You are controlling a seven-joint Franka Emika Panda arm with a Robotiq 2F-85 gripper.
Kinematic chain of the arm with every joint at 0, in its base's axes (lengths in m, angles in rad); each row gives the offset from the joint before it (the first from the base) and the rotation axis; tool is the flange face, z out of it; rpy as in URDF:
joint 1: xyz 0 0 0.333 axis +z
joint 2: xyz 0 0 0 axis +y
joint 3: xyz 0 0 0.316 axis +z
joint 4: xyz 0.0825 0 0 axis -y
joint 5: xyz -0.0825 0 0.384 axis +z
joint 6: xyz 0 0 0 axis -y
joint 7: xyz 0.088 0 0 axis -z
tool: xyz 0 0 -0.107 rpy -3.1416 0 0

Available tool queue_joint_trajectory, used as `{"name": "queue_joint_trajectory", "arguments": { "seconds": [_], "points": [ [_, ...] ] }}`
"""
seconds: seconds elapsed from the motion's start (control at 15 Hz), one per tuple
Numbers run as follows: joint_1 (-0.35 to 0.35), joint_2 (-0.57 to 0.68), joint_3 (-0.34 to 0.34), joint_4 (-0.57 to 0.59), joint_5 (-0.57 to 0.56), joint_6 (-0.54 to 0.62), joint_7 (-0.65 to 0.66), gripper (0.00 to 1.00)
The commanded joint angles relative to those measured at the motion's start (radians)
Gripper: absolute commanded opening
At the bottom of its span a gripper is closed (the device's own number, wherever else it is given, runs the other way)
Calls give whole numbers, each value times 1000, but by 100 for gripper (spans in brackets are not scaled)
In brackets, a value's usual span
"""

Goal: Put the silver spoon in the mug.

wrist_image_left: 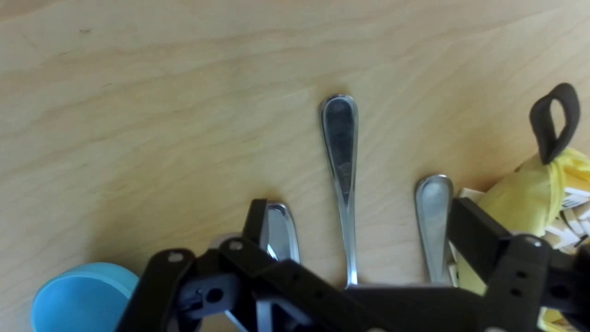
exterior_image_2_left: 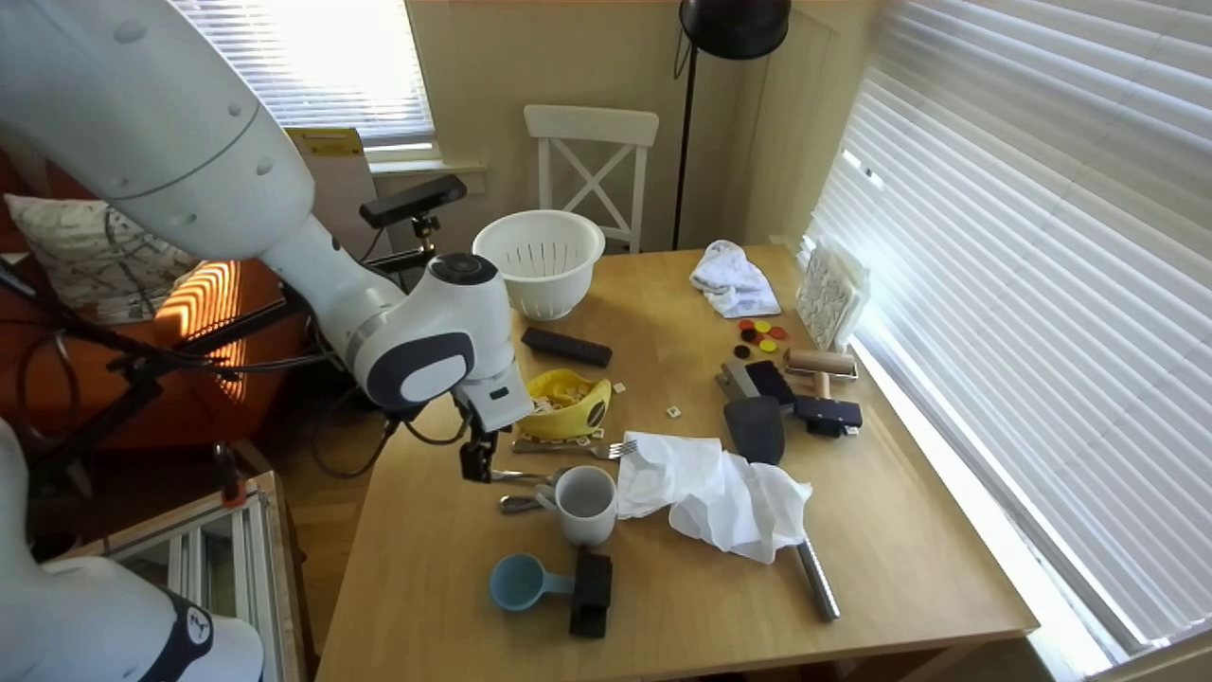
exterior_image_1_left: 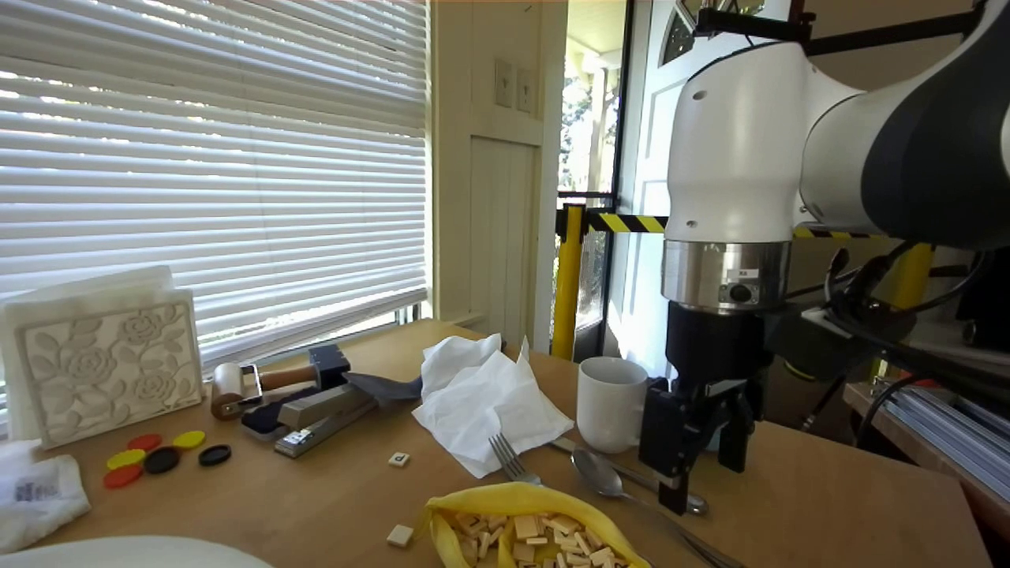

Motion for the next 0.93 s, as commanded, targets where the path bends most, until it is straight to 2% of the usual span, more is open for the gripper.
{"name": "queue_joint_trajectory", "arguments": {
  "seconds": [0.0,0.33,0.47,0.53,0.73,0.8,0.87],
  "points": [
    [33,72,-38,48,-7,20,-55,100],
    [34,137,-42,98,27,19,-138,100],
    [32,157,-44,113,38,19,-164,92],
    [28,163,-43,117,46,20,-179,79],
    [24,178,-47,125,67,22,-211,58],
    [22,181,-46,128,76,20,-222,45],
    [23,185,-49,128,81,21,-227,44]
  ]
}}
